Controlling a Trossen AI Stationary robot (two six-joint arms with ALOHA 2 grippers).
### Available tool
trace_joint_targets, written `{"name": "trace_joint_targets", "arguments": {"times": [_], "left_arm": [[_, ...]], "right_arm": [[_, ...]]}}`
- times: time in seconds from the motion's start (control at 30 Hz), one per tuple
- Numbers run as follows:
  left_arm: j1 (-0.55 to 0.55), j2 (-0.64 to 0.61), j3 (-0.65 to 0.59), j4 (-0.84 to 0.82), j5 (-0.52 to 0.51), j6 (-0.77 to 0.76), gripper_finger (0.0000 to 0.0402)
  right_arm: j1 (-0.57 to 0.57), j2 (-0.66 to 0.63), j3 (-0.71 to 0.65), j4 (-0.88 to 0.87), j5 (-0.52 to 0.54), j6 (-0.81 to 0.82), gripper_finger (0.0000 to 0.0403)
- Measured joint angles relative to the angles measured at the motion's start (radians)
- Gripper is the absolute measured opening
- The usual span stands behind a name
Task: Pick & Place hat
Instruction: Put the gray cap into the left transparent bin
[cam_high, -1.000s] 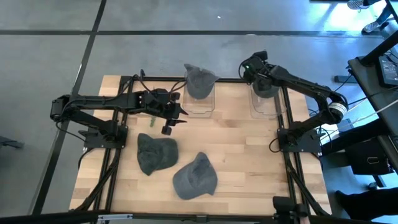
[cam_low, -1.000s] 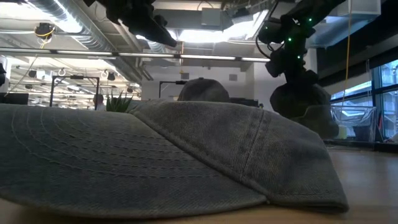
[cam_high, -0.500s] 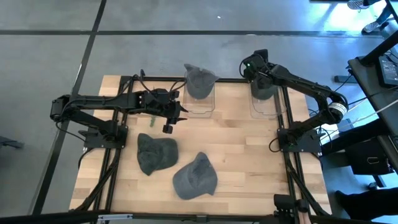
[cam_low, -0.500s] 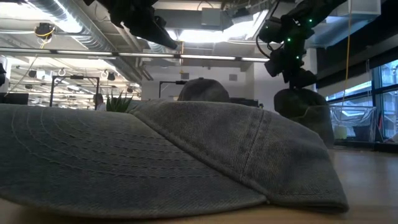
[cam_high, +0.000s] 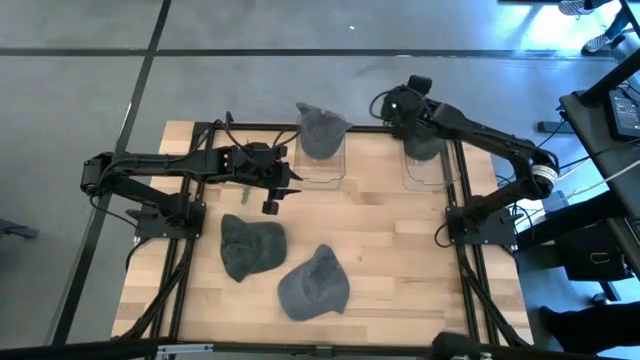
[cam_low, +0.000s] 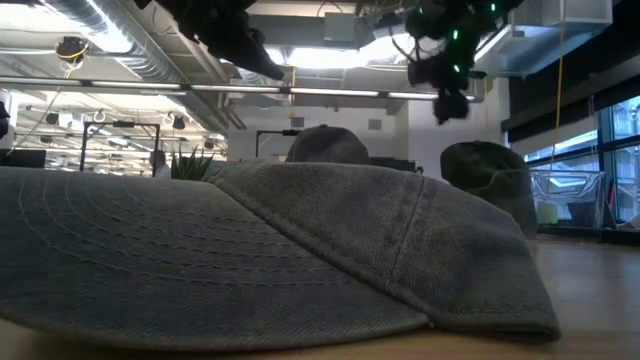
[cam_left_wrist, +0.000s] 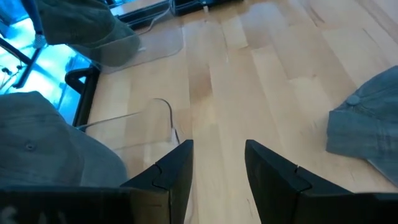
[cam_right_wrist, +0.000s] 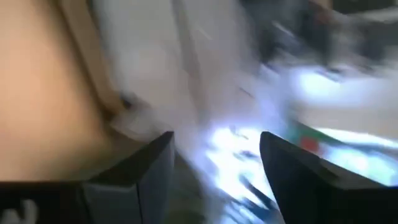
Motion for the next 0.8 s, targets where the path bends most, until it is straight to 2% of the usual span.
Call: {"name": "trace_joint_targets", "arguments": {"times": [0.13, 0.2, 0.3, 0.37, 0.6, 0.8], "left_arm": [[0.0, 0.0, 0.0, -0.001, 0.018, -0.012, 0.0141], [-0.003, 0.0, 0.0, 0.001, 0.019, -0.034, 0.0141], [-0.009, 0.0, 0.0, 0.002, 0.019, -0.055, 0.0141], [-0.009, 0.0, 0.0, 0.002, 0.02, -0.074, 0.0141], [-0.01, 0.0, 0.0, -0.006, 0.022, -0.114, 0.0141], [-0.03, 0.0, 0.0, -0.005, 0.074, -0.158, 0.0141]], "right_arm": [[0.101, -0.001, 0.065, -0.073, -0.437, 0.281, 0.0236], [0.142, -0.001, 0.071, -0.069, -0.642, 0.367, 0.0236], [0.208, -0.001, 0.052, -0.06, -0.818, 0.43, 0.0236], [0.259, -0.001, 0.015, -0.041, -0.847, 0.469, 0.0236], [0.442, 0.0, -0.11, 0.009, -0.83, 0.629, 0.0236], [0.594, 0.0, -0.261, 0.252, -0.751, 0.775, 0.0236]]}}
